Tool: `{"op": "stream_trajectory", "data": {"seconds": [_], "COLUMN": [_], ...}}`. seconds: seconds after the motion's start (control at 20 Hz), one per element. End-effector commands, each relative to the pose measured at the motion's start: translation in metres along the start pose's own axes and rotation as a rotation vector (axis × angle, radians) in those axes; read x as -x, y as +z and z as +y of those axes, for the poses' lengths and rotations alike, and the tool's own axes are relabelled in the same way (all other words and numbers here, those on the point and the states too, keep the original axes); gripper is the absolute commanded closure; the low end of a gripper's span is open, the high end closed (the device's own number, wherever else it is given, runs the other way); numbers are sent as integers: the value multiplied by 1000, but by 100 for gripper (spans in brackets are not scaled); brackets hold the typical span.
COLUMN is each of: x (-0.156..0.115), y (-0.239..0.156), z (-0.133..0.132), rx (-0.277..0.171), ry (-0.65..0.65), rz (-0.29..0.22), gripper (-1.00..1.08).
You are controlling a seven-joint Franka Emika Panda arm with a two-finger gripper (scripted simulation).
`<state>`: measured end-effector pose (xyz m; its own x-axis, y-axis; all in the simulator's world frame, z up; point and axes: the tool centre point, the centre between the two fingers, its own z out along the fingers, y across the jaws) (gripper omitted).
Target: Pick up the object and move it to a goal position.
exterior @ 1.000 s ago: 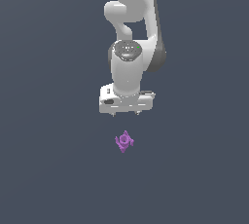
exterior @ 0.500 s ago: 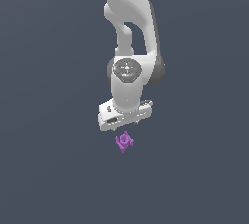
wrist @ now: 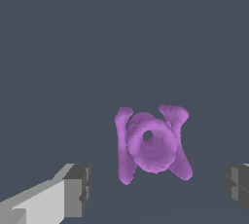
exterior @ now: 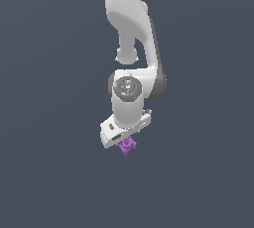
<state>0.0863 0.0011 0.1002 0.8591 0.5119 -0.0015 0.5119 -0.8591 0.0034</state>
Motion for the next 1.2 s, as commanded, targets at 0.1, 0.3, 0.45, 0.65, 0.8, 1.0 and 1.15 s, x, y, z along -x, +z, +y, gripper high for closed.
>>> {"op": "stream_trajectory", "data": {"seconds": [0.1, 0.3, 0.45, 0.65, 0.8, 1.0, 1.15], "x": [-5, -6, -6, -6, -6, -5, -6], "y": [7, 9, 10, 20, 36, 56, 61], "z": [4, 5, 5, 5, 5, 4, 5], "rx": [-2, -3, -3, -3, -3, -3, -3], "ry": [-48, -65, -61, -62, -63, -65, -66], "rz": [1, 2, 1, 1, 1, 2, 2], "gripper": [-92, -92, -92, -92, -92, -92, -92]}}
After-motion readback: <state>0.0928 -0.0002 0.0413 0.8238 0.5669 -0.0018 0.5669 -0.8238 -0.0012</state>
